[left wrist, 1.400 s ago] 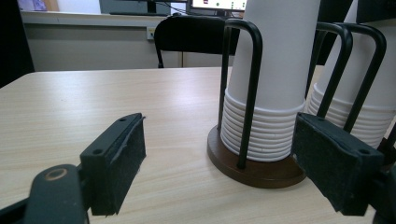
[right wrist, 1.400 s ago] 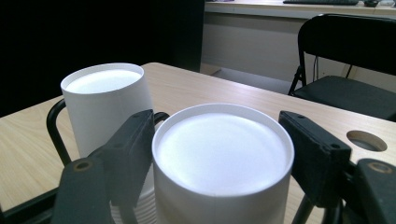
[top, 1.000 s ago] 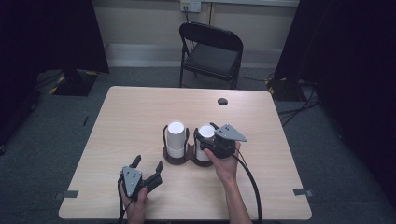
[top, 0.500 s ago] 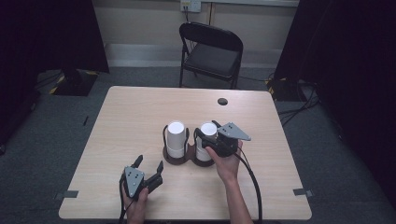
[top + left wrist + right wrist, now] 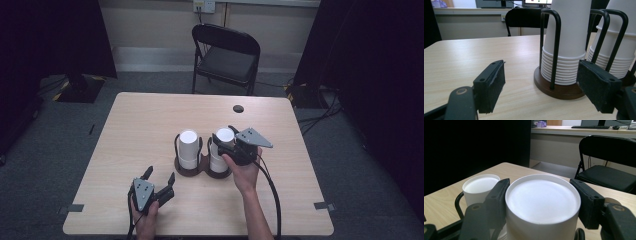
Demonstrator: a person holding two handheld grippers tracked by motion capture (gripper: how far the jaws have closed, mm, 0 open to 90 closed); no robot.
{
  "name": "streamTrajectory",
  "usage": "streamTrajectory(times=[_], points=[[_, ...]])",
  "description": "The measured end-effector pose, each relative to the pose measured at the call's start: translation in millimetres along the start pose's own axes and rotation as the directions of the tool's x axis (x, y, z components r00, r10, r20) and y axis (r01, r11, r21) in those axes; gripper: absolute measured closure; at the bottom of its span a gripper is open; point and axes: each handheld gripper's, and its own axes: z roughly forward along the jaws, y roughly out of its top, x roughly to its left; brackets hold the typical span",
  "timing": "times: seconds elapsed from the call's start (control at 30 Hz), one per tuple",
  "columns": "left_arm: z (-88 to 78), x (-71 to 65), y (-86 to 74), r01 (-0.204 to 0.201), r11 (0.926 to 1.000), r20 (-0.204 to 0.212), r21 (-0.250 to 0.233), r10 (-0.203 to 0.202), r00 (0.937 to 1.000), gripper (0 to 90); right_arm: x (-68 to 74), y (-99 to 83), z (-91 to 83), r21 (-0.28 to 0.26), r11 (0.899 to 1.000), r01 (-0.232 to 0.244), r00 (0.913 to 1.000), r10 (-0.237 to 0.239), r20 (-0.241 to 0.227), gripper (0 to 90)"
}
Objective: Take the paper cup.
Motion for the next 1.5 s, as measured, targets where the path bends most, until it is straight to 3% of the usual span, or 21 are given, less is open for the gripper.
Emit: streamTrajectory(times=[0.73,0.97,1.17,1.23,1.33,1.5], points=[[1.3,-1.6,0.7,-0.027,0.9995,0.011,0.018,0.027,0.9996,22.0,0.1,16.6,-1.5,-0.025,1.0,-0.006,1.0,0.006,-0.001,35.4],[1.1,1.3,0.5,0.0,0.9999,0.022,0.013,-0.001,0.9998,16.0,-0.8,20.6,-3.7,-0.038,0.999,-0.007,1.0,0.007,-0.003,35.4],[0.1,-0.4,0.1,0.015,0.9999,-0.023,0.003,-0.015,0.9996,15.8,0.0,25.3,-7.5,-0.06,0.998,-0.017,0.9998,0.017,-0.009,35.5],[2.1,-0.3,1.0,0.021,0.9994,0.009,0.027,-0.022,0.9997,15.2,0.6,26.7,-7.8,-0.06,0.998,-0.014,0.9999,0.013,-0.009,35.5],[3.1,-1.9,1.6,-0.006,0.999,0.014,0.045,0.006,0.9999,15.5,0.3,28.7,-8.4,-0.068,0.998,-0.01,0.9999,0.009,-0.009,35.4],[2.0,-1.1,1.0,0.009,0.9995,0.016,0.029,-0.01,0.9998,18.0,0.3,31.7,-11.5,-0.084,0.996,-0.017,0.9998,0.016,-0.009,35.5]])
